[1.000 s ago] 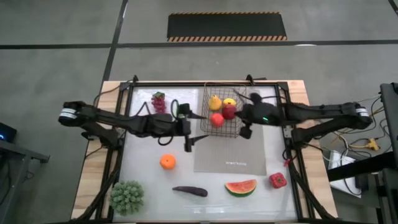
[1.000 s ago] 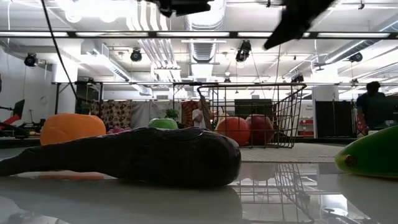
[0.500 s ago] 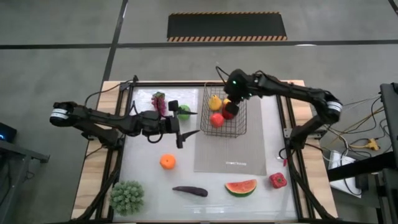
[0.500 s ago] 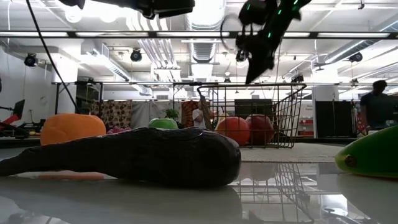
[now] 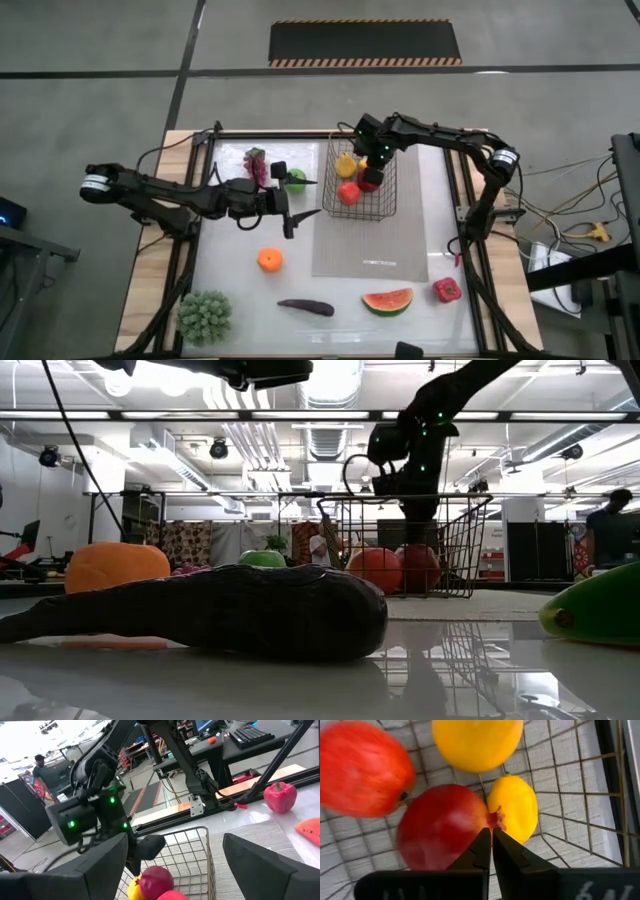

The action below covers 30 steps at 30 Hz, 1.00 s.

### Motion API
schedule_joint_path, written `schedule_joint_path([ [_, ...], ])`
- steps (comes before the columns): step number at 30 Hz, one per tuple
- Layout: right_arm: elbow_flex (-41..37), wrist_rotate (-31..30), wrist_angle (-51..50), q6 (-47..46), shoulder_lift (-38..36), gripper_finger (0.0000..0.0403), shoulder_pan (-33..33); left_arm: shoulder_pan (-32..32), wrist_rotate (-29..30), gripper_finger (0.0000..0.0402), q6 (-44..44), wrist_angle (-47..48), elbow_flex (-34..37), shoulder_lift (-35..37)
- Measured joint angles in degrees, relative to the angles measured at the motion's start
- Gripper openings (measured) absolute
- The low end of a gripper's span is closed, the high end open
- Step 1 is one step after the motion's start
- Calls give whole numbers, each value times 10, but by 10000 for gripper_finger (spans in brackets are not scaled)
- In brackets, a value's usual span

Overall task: Build produce basket
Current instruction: Put the pomegranate into the wire basket

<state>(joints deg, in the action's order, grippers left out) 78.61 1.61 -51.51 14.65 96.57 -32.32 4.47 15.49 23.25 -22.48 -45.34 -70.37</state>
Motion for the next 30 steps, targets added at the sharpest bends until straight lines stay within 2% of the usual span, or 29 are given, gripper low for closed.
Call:
schedule_joint_path([
  [9,3,6,-25,15,-3,8,0,0,0,308,0,0,0,0],
  [15,4,45,-25,-5,-34,9,2,0,0,308,0,0,0,0],
  [21,3,8,6,-6,-43,9,4,0,0,308,-1,0,0,-1],
  [30,1,-4,36,19,14,9,-3,0,0,308,-3,0,5,-1],
])
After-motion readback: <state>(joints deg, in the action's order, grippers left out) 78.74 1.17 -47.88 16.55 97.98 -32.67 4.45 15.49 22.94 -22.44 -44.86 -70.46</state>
